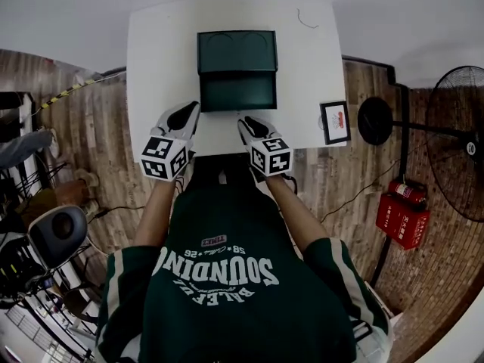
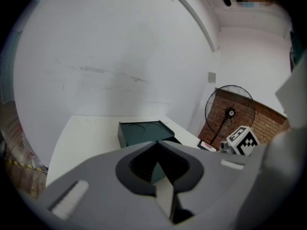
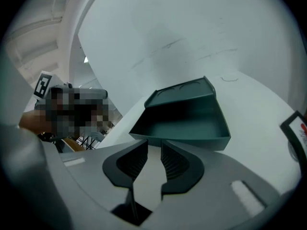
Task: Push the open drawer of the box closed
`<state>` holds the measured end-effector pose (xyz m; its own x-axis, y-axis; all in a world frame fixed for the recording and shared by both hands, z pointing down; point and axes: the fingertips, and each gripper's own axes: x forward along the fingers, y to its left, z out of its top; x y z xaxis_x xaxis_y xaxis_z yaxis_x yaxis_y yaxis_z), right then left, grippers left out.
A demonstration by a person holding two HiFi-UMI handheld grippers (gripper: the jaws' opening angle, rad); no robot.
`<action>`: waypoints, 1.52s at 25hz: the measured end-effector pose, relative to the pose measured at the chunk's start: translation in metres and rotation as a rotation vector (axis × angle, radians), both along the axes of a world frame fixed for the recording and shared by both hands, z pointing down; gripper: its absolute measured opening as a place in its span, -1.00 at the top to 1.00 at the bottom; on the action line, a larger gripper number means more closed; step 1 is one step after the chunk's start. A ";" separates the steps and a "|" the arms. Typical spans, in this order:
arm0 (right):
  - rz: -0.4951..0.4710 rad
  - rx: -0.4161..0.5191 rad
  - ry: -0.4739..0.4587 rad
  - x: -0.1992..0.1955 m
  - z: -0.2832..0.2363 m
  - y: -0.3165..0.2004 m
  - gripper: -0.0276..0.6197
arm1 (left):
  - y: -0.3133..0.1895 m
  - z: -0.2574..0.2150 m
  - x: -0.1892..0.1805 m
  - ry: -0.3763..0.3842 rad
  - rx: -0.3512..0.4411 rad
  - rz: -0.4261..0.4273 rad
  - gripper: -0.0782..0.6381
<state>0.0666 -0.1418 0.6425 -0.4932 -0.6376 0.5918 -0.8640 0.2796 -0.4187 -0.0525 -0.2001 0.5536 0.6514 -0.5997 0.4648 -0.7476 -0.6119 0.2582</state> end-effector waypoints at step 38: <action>0.125 -0.230 -0.064 0.000 0.067 -0.037 0.71 | -0.003 0.007 -0.061 -0.006 -0.033 -0.142 0.64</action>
